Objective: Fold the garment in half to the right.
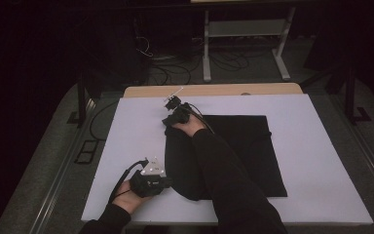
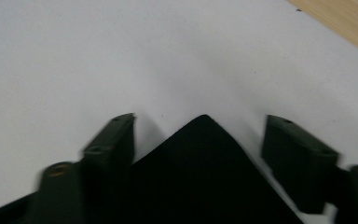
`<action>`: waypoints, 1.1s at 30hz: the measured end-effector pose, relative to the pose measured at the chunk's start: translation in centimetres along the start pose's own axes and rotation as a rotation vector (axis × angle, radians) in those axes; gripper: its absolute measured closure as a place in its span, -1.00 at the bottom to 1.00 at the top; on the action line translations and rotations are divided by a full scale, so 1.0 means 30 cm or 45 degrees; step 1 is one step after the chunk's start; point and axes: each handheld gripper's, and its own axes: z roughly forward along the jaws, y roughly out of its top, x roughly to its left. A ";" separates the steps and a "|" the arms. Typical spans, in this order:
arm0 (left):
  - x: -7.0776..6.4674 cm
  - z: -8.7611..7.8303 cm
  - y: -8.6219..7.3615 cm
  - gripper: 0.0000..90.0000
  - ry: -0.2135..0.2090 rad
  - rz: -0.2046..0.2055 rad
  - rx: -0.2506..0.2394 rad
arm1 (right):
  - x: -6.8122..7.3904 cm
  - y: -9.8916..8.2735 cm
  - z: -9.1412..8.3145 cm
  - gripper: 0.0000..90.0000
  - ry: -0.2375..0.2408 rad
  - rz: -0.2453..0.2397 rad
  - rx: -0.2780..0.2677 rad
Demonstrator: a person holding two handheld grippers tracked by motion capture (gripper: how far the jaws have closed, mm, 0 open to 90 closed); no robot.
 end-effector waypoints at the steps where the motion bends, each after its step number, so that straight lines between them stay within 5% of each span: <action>1: -0.001 -0.001 0.005 0.80 -0.001 -0.004 -0.003 | 0.000 0.001 -0.003 -0.22 -0.005 0.005 -0.003; 4: 0.000 -0.004 0.010 0.81 -0.013 -0.016 -0.011 | 0.002 0.003 -0.009 -0.05 0.000 0.044 -0.003; 7: 0.004 -0.010 0.013 0.81 -0.022 -0.033 -0.041 | -0.007 0.004 -0.020 0.40 -0.004 0.003 0.018; 8: 0.004 -0.010 0.013 0.82 -0.022 -0.033 -0.041 | -0.007 0.004 -0.020 0.40 -0.004 0.003 0.018; 9: 0.005 -0.012 0.014 0.82 -0.024 -0.036 -0.045 | -0.007 0.005 -0.028 0.65 -0.008 0.001 0.039; 11: 0.005 -0.014 0.018 0.82 -0.027 -0.042 -0.056 | -0.005 0.005 -0.035 0.77 -0.012 -0.025 0.062; 19: -0.004 -0.027 0.036 0.82 -0.040 -0.040 -0.113 | 0.006 -0.001 -0.069 0.82 0.001 -0.034 0.068; 33: -0.024 -0.042 0.076 0.82 -0.039 -0.033 -0.197 | -0.030 -0.044 -0.204 0.83 0.045 -0.001 -0.032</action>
